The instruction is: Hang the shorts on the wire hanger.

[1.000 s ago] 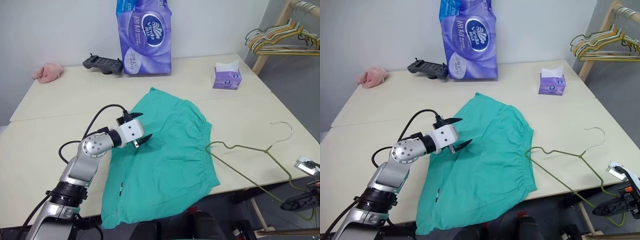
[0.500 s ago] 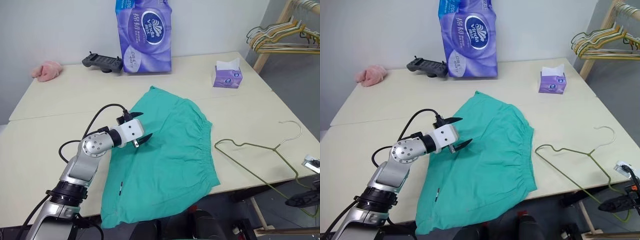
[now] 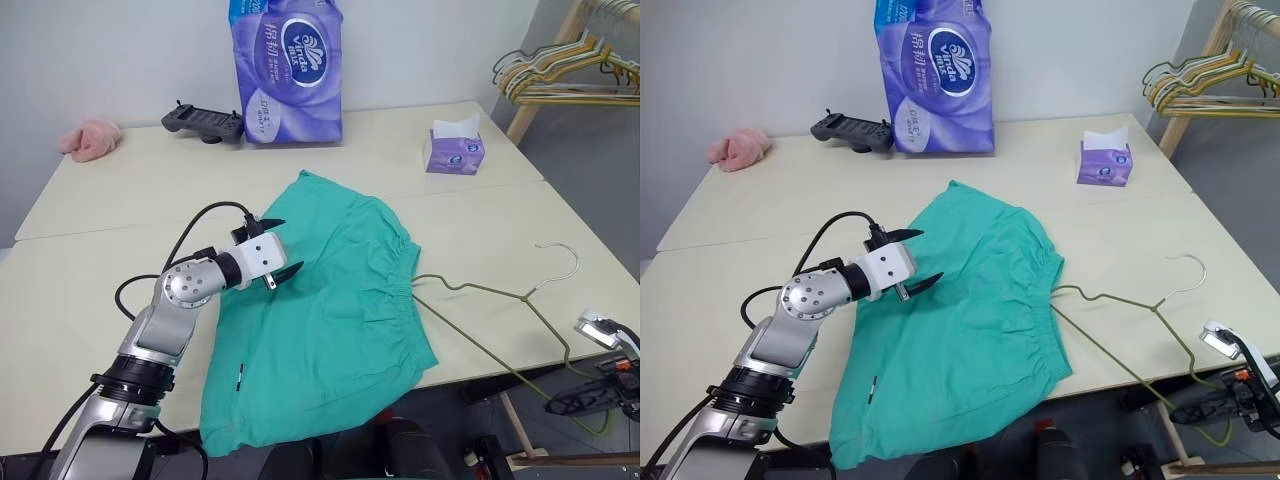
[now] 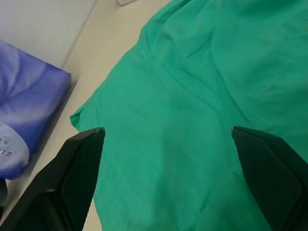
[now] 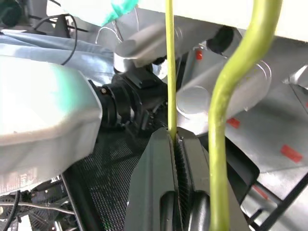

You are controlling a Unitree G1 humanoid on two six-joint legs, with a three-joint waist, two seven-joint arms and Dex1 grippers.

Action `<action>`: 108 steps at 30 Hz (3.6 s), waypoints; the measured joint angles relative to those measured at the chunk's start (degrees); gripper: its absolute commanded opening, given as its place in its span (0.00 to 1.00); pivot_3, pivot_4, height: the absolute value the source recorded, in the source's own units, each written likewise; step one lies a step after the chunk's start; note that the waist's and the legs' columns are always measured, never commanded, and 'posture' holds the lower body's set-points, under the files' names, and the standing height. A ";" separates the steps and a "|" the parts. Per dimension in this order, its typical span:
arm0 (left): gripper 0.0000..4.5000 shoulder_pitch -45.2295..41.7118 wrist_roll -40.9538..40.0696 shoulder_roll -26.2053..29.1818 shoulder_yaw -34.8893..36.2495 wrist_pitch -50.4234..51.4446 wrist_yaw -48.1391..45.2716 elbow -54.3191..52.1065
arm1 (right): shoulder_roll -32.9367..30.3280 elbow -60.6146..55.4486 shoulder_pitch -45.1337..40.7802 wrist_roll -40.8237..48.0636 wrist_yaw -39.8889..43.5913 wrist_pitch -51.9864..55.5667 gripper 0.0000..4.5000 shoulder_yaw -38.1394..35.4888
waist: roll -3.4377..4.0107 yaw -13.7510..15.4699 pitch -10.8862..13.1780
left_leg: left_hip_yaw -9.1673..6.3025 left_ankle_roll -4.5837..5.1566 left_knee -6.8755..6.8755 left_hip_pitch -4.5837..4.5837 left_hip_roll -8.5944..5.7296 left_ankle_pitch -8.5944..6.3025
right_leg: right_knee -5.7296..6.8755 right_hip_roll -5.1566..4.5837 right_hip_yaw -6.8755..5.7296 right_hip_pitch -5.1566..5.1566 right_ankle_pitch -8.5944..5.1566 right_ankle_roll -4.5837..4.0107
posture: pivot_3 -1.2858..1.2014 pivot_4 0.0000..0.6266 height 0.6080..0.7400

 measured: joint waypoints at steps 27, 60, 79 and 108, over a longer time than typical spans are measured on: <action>0.99 0.50 0.01 0.58 0.03 -0.91 0.16 0.01 | 1.73 -5.86 -1.26 3.87 0.01 5.45 0.00 0.29 | -0.03 0.15 0.25 | -0.11 0.00 -0.01 -0.04 0.00 0.00 | -0.02 -0.02 0.00 -0.01 0.00 0.00 | 0.50 0.27 1.00; 0.99 1.18 0.83 1.10 -0.17 -2.34 0.39 -0.25 | 7.80 5.37 -12.75 -7.40 -0.46 2.36 0.00 9.69 | -0.04 1.09 0.25 | -0.08 -0.03 -0.01 -0.06 -0.01 0.01 | -0.01 -0.03 -0.05 -0.06 0.01 -0.01 | 0.50 0.25 1.00; 0.99 1.18 1.62 1.73 -0.20 -3.37 0.26 -0.63 | 16.68 10.73 -22.89 -7.44 -0.57 9.67 0.00 13.54 | -0.04 1.46 0.26 | -0.12 -0.03 -0.02 -0.11 -0.01 0.01 | -0.02 -0.04 -0.02 -0.09 0.02 -0.02 | 0.51 0.25 1.00; 0.99 0.33 2.35 1.78 -0.16 -3.73 0.30 -1.35 | 38.74 27.48 -36.63 -8.57 -16.13 15.85 0.00 2.74 | -0.22 0.31 0.15 | -0.13 -0.03 -0.07 -0.15 0.01 0.01 | 0.08 0.02 0.06 -0.22 0.09 -0.13 | 0.51 0.24 1.00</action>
